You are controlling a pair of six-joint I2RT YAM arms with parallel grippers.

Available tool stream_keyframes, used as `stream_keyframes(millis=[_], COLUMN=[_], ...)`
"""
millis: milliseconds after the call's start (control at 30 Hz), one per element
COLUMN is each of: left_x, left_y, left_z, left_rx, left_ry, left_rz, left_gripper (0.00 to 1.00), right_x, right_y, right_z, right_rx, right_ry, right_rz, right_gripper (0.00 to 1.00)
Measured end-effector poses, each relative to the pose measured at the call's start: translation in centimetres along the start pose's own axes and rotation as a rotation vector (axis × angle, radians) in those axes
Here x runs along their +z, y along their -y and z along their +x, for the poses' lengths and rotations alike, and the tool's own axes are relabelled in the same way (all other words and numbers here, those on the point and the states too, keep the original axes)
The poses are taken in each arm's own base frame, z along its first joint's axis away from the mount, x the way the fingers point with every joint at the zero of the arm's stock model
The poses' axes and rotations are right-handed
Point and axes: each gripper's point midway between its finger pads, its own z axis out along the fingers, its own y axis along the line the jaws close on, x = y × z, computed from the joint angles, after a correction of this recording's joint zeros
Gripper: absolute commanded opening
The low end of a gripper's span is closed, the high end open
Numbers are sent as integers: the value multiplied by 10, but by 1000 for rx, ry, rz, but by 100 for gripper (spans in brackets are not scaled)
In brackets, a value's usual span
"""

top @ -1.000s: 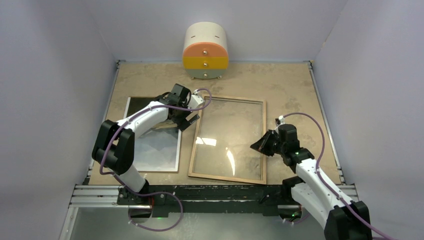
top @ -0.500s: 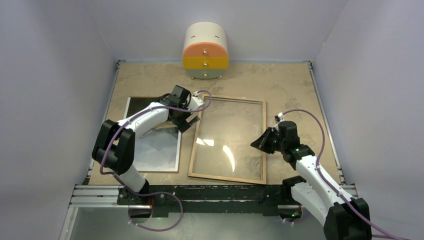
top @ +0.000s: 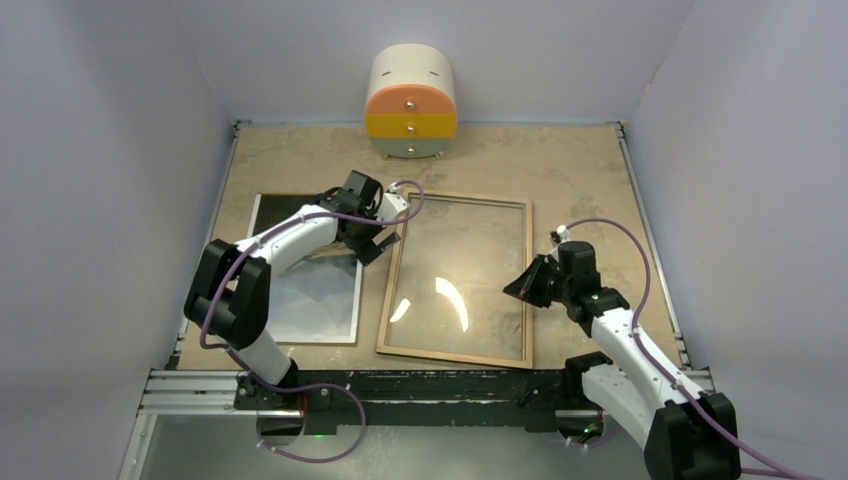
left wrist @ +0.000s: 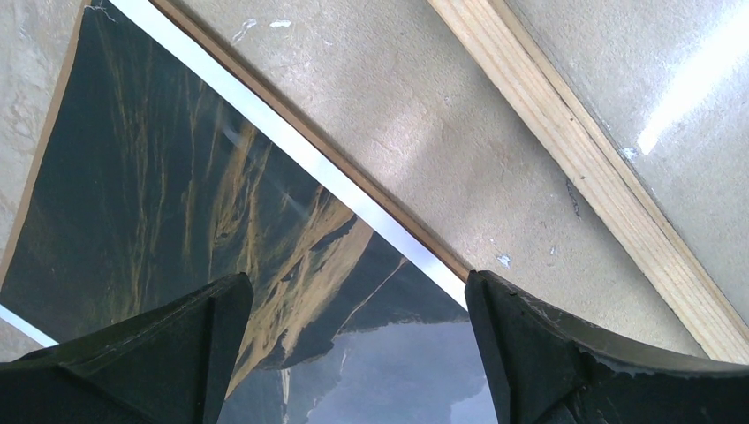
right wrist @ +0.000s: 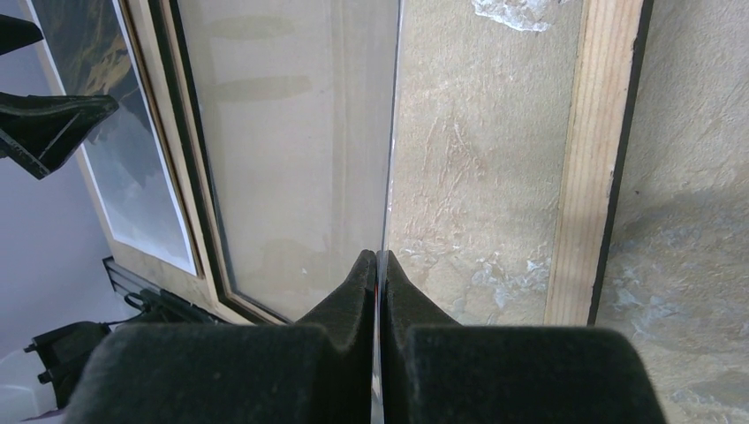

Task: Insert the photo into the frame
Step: Place the photo frame item in the photo frame.

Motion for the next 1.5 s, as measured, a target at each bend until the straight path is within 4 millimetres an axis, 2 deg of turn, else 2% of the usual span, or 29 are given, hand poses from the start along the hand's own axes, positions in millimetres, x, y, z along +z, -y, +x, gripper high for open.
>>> stream_keyframes(millis=[167, 500, 800, 867, 900, 1033, 1300, 1500], left_x=[2, 15, 21, 22, 23, 21, 15, 14], left_y=[3, 29, 34, 36, 42, 44, 43, 21], left_z=[0, 14, 11, 13, 16, 15, 12, 20], left_rx=[5, 24, 23, 23, 23, 17, -41, -109], left_ry=[1, -17, 15, 15, 15, 28, 82, 82], left_rz=[5, 56, 74, 81, 105, 127, 208, 196], left_gripper=[98, 98, 98, 98, 98, 98, 82, 82], right_x=[0, 0, -3, -5, -8, -13, -28, -36], right_y=[-2, -16, -20, -26, -36, -45, -69, -83], right_z=[1, 1, 3, 3, 2, -2, -9, -19], right_rx=[6, 19, 117, 128, 123, 116, 114, 112], right_ry=[-9, -49, -98, -111, -126, -128, -116, -96], right_rz=[-13, -104, -194, -224, -271, -306, -402, -435], right_gripper=[0, 0, 0, 0, 0, 0, 0, 0])
